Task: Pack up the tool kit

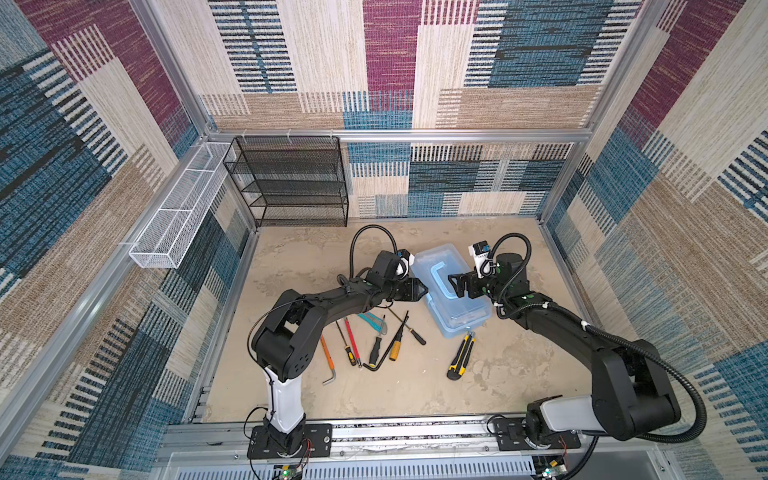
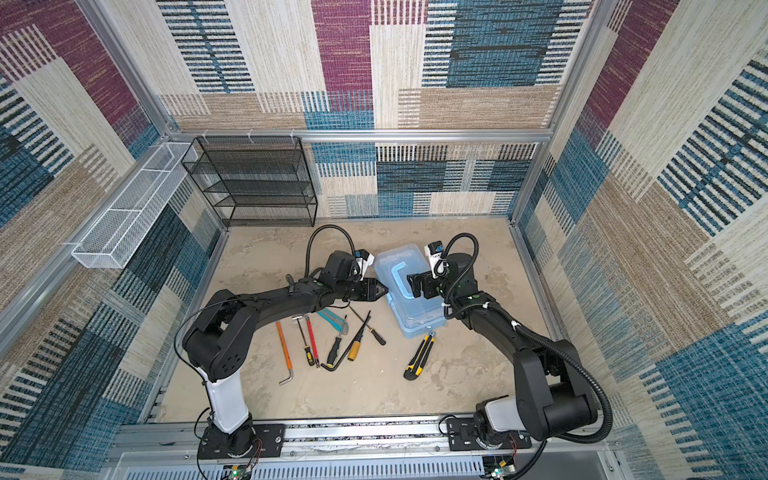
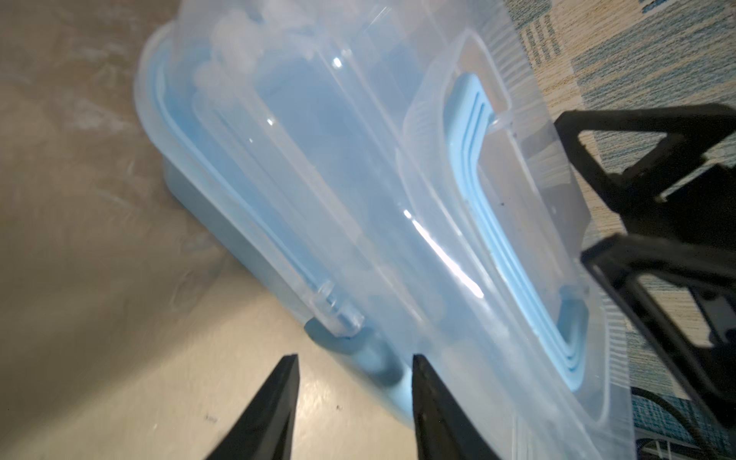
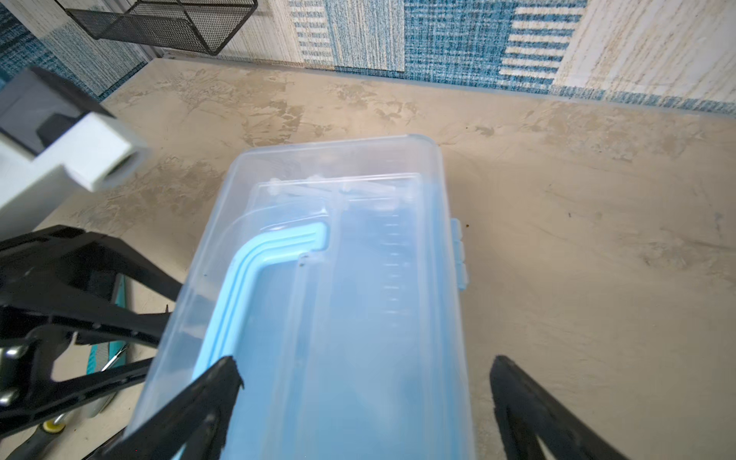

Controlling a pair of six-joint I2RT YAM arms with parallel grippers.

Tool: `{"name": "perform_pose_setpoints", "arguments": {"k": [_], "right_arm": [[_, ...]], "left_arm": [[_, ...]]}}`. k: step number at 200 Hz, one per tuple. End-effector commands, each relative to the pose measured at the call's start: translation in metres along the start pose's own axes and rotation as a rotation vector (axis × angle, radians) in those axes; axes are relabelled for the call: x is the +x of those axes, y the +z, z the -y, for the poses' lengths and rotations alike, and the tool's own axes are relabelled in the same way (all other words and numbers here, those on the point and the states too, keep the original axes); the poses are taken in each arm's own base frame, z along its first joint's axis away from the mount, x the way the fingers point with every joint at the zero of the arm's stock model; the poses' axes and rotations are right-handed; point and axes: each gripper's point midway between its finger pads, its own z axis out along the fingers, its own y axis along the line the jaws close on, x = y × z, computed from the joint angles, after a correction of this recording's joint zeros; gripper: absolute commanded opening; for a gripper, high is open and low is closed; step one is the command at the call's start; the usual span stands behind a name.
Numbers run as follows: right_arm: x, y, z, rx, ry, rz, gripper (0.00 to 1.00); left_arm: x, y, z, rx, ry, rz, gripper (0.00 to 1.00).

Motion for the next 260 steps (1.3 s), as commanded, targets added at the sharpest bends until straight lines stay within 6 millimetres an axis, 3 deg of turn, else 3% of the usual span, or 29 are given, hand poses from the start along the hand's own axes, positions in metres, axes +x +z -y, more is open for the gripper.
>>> {"name": "perform_pose_setpoints", "arguments": {"k": [1,37,82,105,125,155,192,260], "right_arm": [[-0.004,0.003,0.003,0.013,0.016,-0.008,1.00],[-0.001,0.004,0.017,0.098,0.028,-0.042,1.00],[0.012,0.001,0.037,0.217,0.037,-0.109,1.00],[0.006,-0.008,0.046,0.278,0.045,-0.095,1.00],[0.003,-0.008,0.041,0.248,0.047,-0.082,1.00],[0.016,0.001,0.041,0.240,0.057,-0.133,1.00],[0.031,0.011,0.041,0.221,0.053,-0.189,0.99],[0.050,0.021,0.031,0.153,0.072,-0.256,0.85]], "left_arm": [[-0.020,0.013,0.011,0.046,0.008,-0.002,0.51],[-0.035,0.011,0.013,0.028,0.000,0.014,0.55],[-0.008,-0.009,-0.002,-0.026,-0.034,0.006,0.57],[0.004,-0.017,-0.008,-0.044,-0.044,0.003,0.58],[0.008,-0.017,-0.008,-0.035,-0.046,-0.007,0.59],[0.010,-0.012,-0.004,-0.006,-0.056,-0.025,0.59],[0.008,-0.009,-0.001,0.015,-0.060,-0.024,0.71],[0.004,0.000,0.008,0.087,-0.099,-0.035,0.79]]}}
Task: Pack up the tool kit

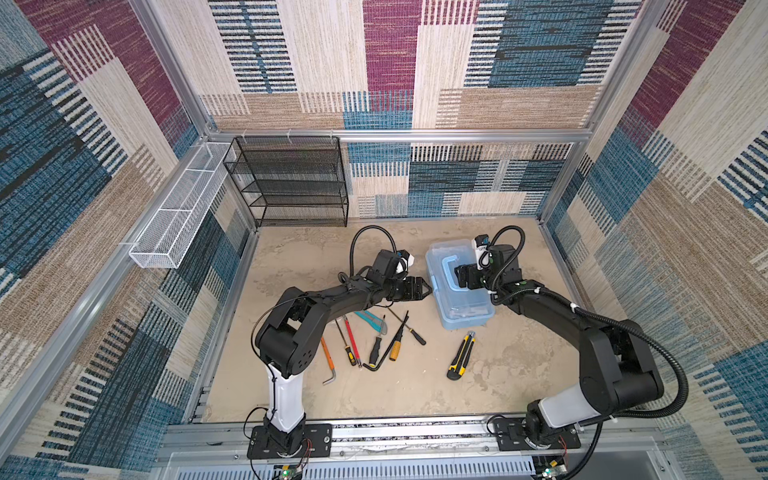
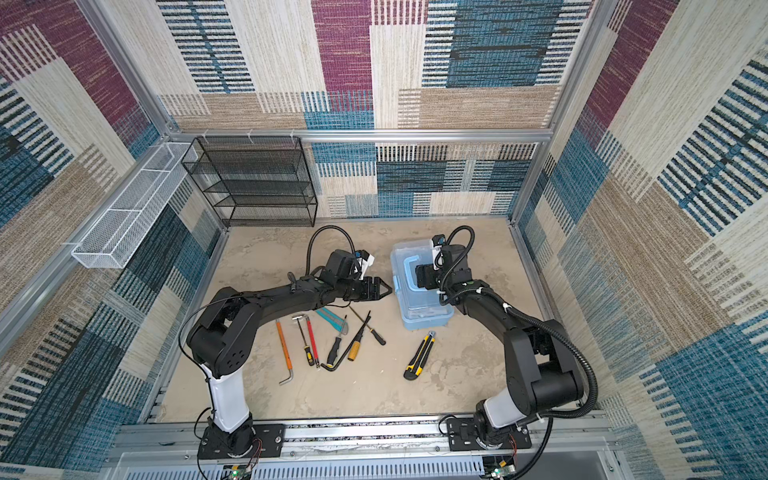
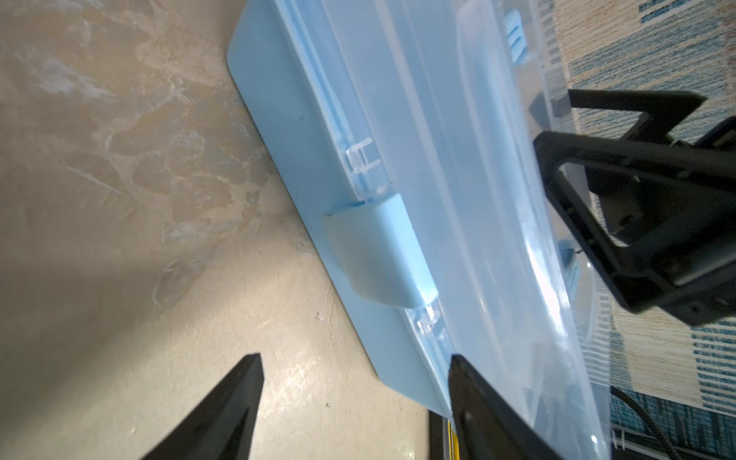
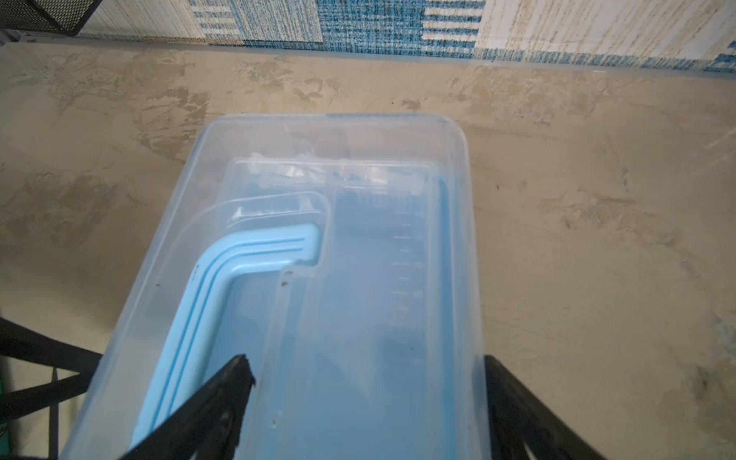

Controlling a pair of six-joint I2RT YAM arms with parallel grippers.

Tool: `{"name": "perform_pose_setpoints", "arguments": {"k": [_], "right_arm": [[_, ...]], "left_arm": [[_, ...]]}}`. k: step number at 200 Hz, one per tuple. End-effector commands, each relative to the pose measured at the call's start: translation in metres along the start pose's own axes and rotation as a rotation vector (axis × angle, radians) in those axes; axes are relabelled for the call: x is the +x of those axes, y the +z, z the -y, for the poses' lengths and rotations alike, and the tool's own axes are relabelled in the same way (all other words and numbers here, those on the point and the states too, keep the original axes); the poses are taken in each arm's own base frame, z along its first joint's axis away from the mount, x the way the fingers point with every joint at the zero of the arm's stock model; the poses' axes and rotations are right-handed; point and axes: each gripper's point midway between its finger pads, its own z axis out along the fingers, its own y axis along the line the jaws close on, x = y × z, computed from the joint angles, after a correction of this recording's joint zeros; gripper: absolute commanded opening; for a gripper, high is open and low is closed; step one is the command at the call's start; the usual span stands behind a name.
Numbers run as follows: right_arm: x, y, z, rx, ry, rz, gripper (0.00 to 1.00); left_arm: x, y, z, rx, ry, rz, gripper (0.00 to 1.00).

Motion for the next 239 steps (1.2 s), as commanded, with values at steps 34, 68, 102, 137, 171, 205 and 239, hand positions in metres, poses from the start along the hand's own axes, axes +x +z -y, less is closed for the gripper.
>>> {"name": "perform_pose_setpoints", "arguments": {"k": [34,68,102,137,171,205,239], "right_arm": [[0.048,0.008,-0.010,-0.065,0.022,-0.176,0.84],[0.048,0.014,-0.022,-0.135,0.086,-0.171,0.79],[0.052,0.021,-0.026,-0.156,0.140,-0.176,0.77],[0.051,0.026,-0.032,-0.189,0.187,-0.174,0.76],[0.049,0.029,-0.038,-0.226,0.235,-0.169,0.76],[0.049,0.031,-0.045,-0.268,0.270,-0.169,0.75],[0.050,0.032,-0.044,-0.267,0.286,-0.169,0.75]], "left_arm": [[-0.009,0.007,0.015,0.085,-0.024,0.003,0.80],[-0.010,0.010,0.018,0.118,-0.048,0.010,0.85],[-0.008,0.016,0.023,0.175,-0.084,-0.015,0.86],[-0.014,0.020,0.025,0.217,-0.112,0.001,0.86],[-0.025,0.021,0.031,0.250,-0.114,0.023,0.86],[-0.039,0.018,0.039,0.292,-0.123,0.058,0.86],[-0.047,0.012,0.045,0.315,-0.136,0.092,0.97]]}}
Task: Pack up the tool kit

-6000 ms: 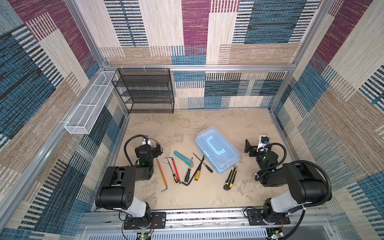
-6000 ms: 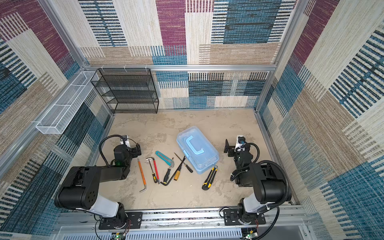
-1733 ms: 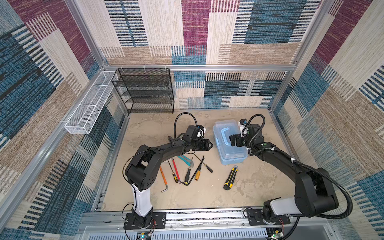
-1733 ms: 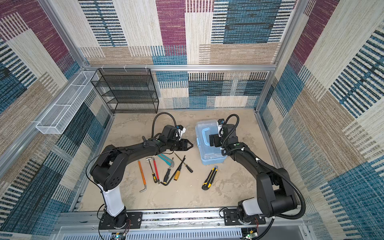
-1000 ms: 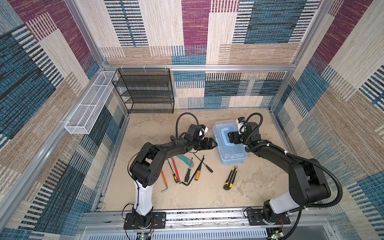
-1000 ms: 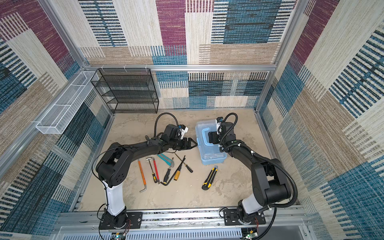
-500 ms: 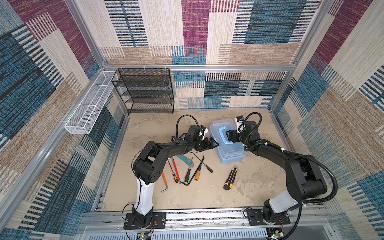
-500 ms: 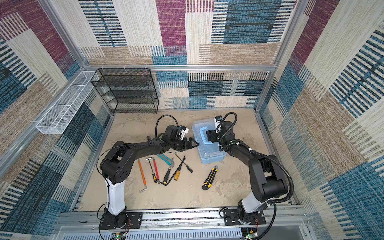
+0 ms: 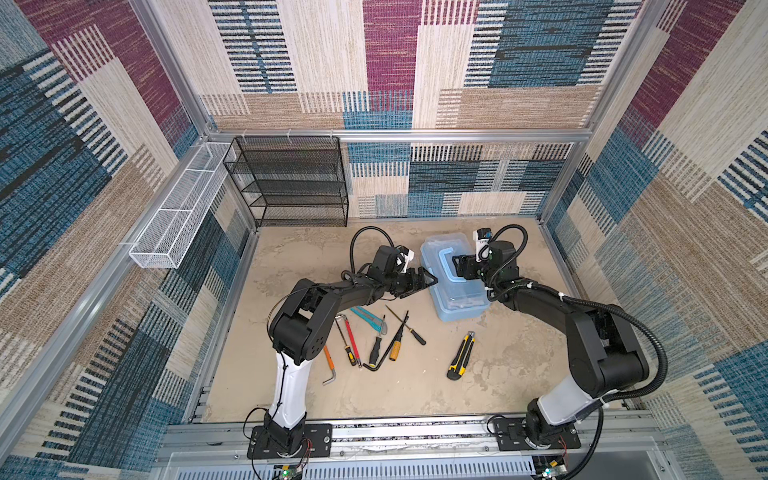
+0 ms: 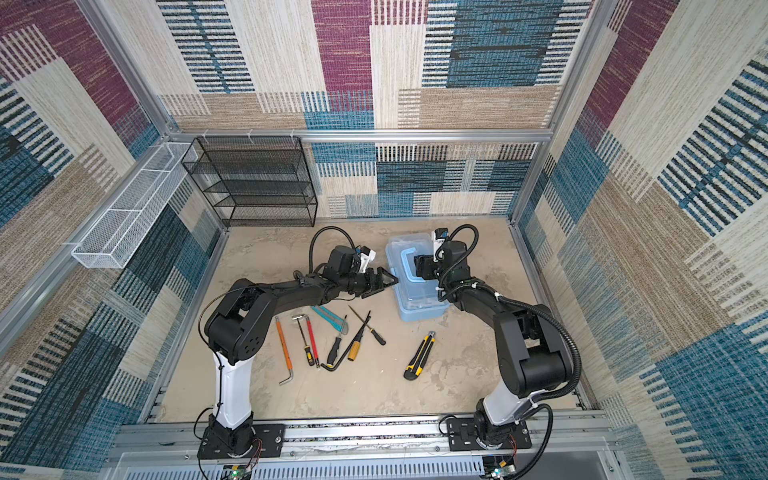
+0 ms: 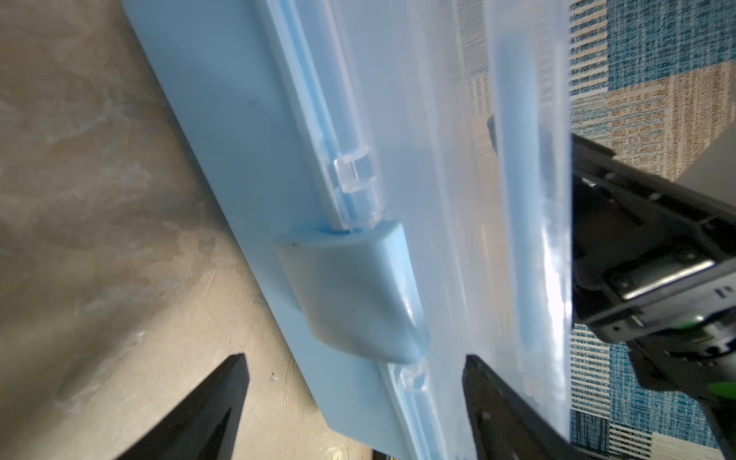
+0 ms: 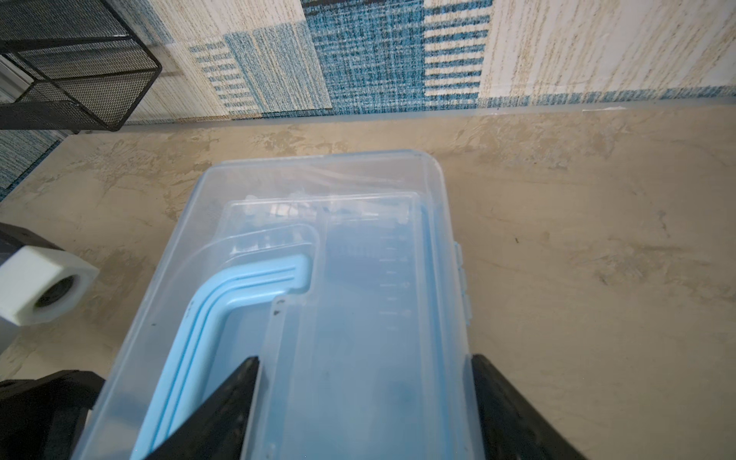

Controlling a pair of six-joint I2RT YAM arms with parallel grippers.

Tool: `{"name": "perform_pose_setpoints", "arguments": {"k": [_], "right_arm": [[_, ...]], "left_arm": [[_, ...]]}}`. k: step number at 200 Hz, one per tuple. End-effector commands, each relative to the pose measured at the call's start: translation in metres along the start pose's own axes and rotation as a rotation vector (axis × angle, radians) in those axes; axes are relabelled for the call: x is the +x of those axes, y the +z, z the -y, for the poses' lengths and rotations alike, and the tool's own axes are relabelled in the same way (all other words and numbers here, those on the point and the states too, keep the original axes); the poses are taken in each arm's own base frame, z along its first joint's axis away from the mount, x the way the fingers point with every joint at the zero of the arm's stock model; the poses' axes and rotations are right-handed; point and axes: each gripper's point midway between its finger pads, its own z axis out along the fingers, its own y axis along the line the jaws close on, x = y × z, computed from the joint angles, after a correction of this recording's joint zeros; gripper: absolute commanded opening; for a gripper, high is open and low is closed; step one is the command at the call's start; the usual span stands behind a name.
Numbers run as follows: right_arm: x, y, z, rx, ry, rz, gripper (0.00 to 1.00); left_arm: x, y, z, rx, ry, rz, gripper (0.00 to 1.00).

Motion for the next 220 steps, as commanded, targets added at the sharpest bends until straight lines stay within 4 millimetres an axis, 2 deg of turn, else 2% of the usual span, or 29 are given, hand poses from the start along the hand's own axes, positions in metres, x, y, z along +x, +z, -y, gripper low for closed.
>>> {"name": "perform_pose_setpoints", "arguments": {"k": [1,37,59,63,99,133,220], "right_arm": [[0.072,-0.002,-0.031,-0.167,0.194,-0.277,0.75],[0.071,-0.002,-0.027,-0.183,0.240,-0.263,0.74],[0.070,-0.002,-0.027,-0.197,0.257,-0.256,0.74],[0.070,-0.001,-0.028,-0.199,0.258,-0.256,0.74],[0.073,0.001,-0.029,-0.216,0.271,-0.262,0.74],[0.072,0.000,-0.028,-0.222,0.281,-0.258,0.74],[0.082,-0.001,-0.023,-0.265,0.327,-0.273,0.74]], "left_arm": [[-0.017,-0.003,0.042,0.146,0.048,0.066,0.97],[-0.018,-0.005,0.047,0.196,0.005,0.091,1.00],[-0.015,-0.005,0.042,0.198,-0.025,0.094,1.00],[-0.019,-0.007,0.048,0.223,-0.009,0.111,1.00],[-0.019,-0.007,0.052,0.268,-0.034,0.121,1.00],[-0.018,-0.007,0.047,0.264,-0.045,0.125,1.00],[-0.029,-0.020,0.066,0.372,-0.064,0.177,1.00]]}}
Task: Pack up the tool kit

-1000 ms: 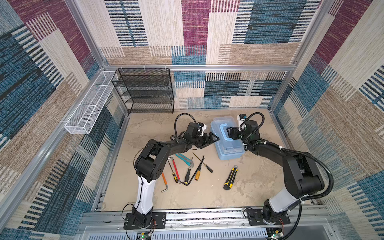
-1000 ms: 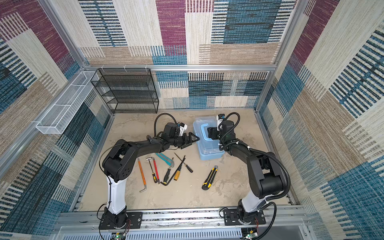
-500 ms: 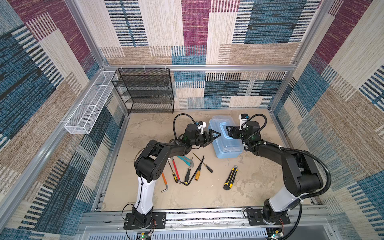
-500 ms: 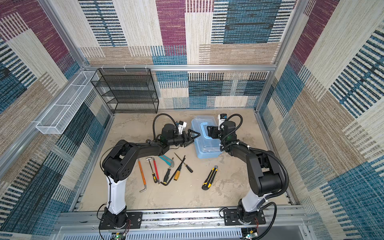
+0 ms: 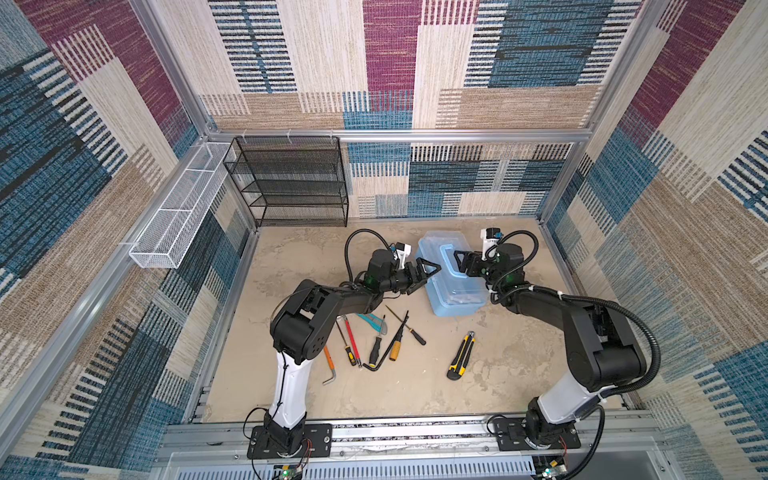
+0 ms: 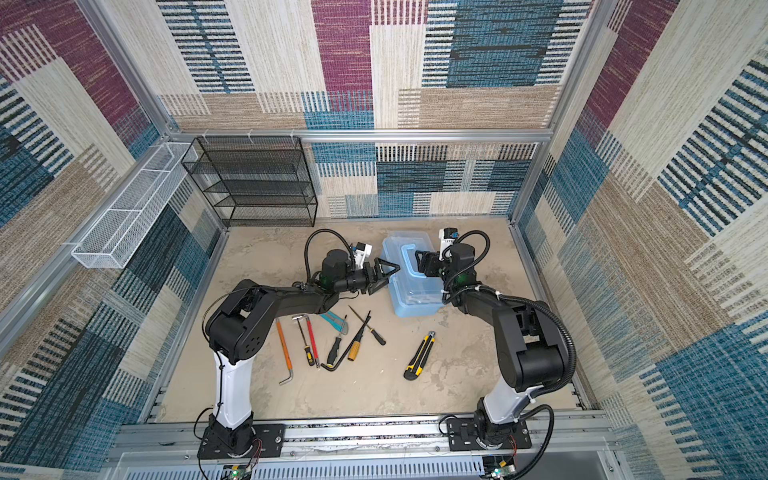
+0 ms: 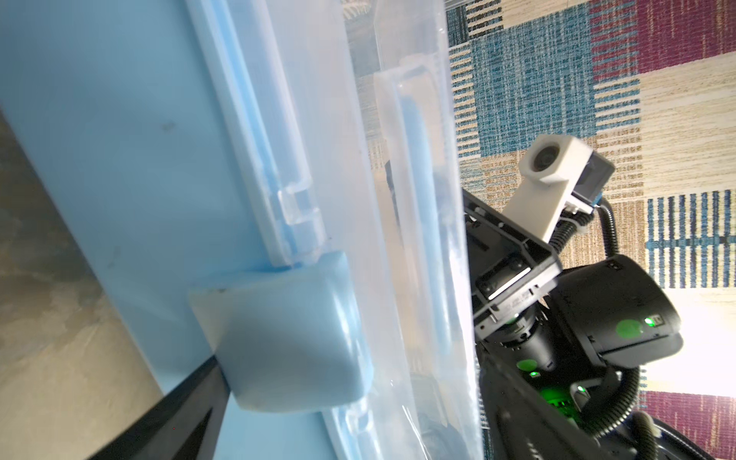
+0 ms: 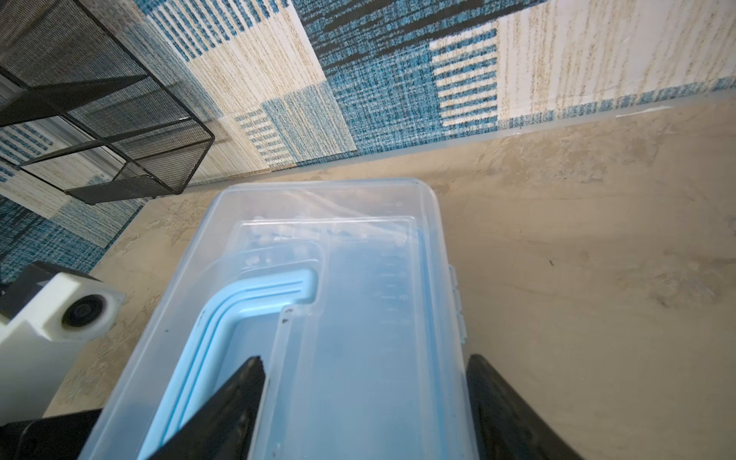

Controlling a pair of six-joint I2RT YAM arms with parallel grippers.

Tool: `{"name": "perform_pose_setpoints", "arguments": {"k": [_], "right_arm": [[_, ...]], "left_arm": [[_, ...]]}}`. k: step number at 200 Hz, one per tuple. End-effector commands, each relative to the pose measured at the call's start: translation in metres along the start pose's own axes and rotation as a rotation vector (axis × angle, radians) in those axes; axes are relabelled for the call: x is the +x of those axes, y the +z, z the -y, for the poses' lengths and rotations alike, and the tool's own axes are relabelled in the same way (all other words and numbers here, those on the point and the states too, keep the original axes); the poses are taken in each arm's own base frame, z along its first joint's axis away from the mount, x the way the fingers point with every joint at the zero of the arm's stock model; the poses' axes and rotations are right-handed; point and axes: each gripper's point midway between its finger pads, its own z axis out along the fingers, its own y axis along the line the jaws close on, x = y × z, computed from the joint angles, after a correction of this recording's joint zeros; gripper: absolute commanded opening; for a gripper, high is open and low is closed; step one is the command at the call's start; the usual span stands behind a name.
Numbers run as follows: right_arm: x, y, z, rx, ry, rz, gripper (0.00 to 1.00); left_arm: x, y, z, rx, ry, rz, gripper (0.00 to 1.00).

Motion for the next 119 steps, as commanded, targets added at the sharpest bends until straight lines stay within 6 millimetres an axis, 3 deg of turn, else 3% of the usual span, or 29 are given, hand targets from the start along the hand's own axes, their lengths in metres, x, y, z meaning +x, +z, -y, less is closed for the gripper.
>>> {"name": "perform_pose_setpoints", "arguments": {"k": [1,119], "right_arm": [[0.096,-0.011,-0.013,-0.108,0.216,-0.373,0.74],[0.106,-0.018,-0.004,-0.081,0.178,-0.407,0.75]], "left_arm": [[-0.008,-0.002,0.034,0.145,0.039,0.031,1.00],[-0.016,-0.010,0.051,0.230,0.045,0.067,0.99]]}}
